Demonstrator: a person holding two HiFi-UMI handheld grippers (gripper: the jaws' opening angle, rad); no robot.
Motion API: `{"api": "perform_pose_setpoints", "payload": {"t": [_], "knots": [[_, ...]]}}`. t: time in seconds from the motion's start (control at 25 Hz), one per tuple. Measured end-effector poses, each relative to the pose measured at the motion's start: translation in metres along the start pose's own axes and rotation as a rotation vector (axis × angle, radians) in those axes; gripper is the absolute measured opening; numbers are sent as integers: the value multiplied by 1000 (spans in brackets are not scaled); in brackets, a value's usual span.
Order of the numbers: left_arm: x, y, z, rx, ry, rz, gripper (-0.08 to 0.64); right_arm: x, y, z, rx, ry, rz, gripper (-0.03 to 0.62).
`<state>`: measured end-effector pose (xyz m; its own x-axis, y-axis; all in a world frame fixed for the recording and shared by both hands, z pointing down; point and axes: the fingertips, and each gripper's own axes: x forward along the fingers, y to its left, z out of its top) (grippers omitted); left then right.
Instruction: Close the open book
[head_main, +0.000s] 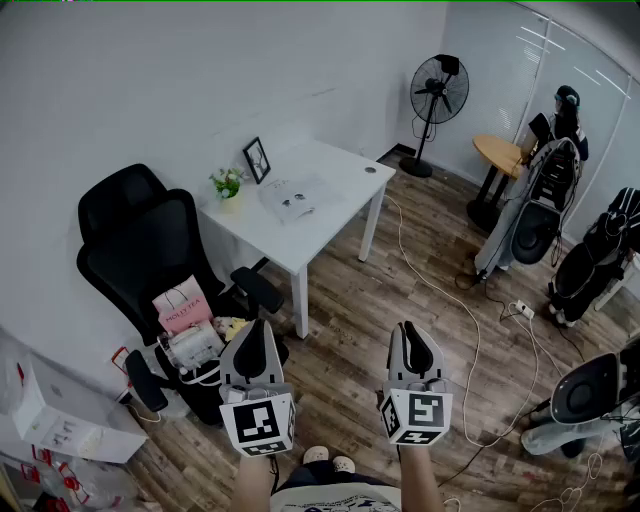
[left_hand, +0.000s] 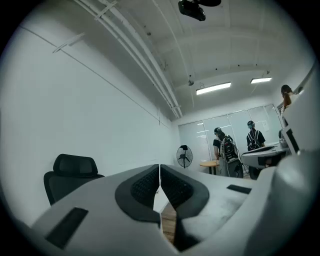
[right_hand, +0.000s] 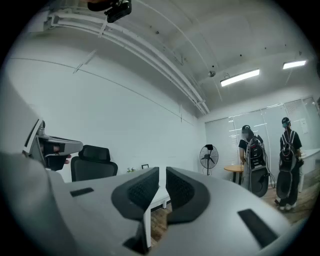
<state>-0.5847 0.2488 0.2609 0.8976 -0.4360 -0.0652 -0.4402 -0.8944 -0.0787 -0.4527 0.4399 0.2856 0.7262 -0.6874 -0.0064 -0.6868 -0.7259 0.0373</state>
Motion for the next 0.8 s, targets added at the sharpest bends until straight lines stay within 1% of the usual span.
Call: {"api": "perform_pose_setpoints", "payload": {"t": [0.44, 0.6, 0.8], "knots": [[18, -3, -3, -2, 7, -2, 25, 16, -9, -5, 4, 10, -2, 46], [32, 1, -8, -5, 13, -2, 25, 32, -9, -9, 17, 10, 13, 46], [55, 11, -17, -4, 13, 4, 25, 58, -12, -19, 8, 16, 22, 46]]}}
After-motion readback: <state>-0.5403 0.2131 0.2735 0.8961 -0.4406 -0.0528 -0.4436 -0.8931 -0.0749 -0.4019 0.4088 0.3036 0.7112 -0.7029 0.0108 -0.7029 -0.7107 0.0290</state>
